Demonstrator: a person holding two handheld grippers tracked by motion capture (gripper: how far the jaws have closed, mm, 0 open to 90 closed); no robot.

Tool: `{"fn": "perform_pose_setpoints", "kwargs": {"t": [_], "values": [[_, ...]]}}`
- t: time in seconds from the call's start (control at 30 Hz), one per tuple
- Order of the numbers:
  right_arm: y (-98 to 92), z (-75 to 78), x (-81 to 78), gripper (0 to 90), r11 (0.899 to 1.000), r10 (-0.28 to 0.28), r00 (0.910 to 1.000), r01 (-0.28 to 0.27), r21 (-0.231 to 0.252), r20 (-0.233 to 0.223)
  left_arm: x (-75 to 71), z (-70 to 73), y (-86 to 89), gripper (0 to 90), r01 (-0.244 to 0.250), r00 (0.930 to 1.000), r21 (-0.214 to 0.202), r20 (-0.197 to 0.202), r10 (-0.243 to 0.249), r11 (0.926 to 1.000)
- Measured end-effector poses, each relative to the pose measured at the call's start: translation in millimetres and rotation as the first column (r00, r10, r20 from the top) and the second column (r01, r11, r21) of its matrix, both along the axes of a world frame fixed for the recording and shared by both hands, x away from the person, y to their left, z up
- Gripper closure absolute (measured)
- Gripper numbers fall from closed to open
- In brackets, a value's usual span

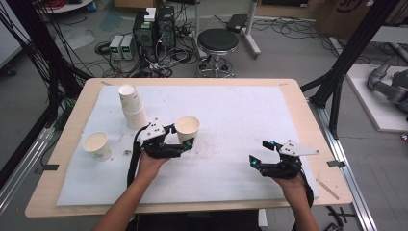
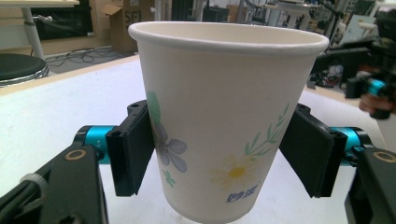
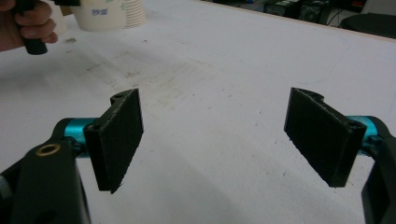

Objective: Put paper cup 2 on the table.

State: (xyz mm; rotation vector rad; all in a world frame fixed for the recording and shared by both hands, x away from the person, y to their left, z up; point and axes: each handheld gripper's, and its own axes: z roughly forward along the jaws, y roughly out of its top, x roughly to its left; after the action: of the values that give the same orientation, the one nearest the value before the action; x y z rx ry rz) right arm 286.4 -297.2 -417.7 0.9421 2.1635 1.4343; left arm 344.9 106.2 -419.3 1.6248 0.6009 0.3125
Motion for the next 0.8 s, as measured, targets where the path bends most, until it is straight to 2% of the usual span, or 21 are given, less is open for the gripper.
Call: {"fn": "perform_pose_setpoints", "kwargs": {"t": [0.07, 0.13, 0.23, 0.4, 0.47, 0.57, 0.7, 0.73, 0.8], "values": [[-0.2, 1.1, -1.9, 20.2, 1.0, 0.002, 1.0, -0.002, -0.004, 0.004, 3.3, 0.4, -7.6, 29.5, 0.006, 1.0, 0.001, 0.002, -0.006, 1.0], [-1.5, 1.5, -2.5, 20.2, 1.0, -0.002, 1.0, 0.002, 0.002, 0.006, 7.9, -1.3, -18.0, 29.5, 0.013, 0.9999, 0.035, 0.002, -0.013, 0.9993], [-3.6, 1.8, -3.2, 20.2, 1.0, -0.007, 1.0, 0.007, 0.011, 0.005, 14.2, -7.0, -28.4, 29.5, 0.02, 0.9997, 0.06, -0.013, -0.019, 0.998], [-4.4, 1.7, -3.6, 20.2, 1.0, -0.009, 0.9999, 0.009, 0.011, 0.008, 22.8, -20.8, -42.4, 29.5, 0.03, 0.9972, 0.118, -0.072, -0.022, 0.9926], [-4.8, 1.3, -3.6, 20.2, 1.0, -0.008, 0.9999, 0.008, 0.011, 0.01, 24.8, -25.3, -47.2, 29.5, 0.041, 0.9951, 0.153, -0.095, -0.027, 0.9874], [-5.0, 1.7, -4.3, 20.2, 1.0, -0.008, 1.0, 0.008, 0.012, 0.004, 25.2, -28.5, -51.4, 29.6, 0.036, 0.9944, 0.195, -0.105, -0.016, 0.9801], [-5.7, 1.2, -4.4, 20.2, 1.0, -0.008, 1.0, 0.008, 0.01, 0.004, 24.0, -30.8, -53.1, 29.8, 0.024, 0.9915, 0.27, -0.13, 0.011, 0.9626], [-5.8, 1.2, -4.5, 20.2, 1.0, -0.008, 1.0, 0.008, 0.011, 0.003, 24.0, -31.0, -52.0, 29.8, 0.029, 0.9909, 0.28, -0.134, 0.009, 0.9597], [-5.8, 1.2, -5.0, 20.1, 1.0, -0.01, 1.0, 0.01, 0.011, 0.0, 23.3, -30.0, -50.8, 29.9, 0.021, 0.9896, 0.282, -0.143, 0.02, 0.9592]]}}
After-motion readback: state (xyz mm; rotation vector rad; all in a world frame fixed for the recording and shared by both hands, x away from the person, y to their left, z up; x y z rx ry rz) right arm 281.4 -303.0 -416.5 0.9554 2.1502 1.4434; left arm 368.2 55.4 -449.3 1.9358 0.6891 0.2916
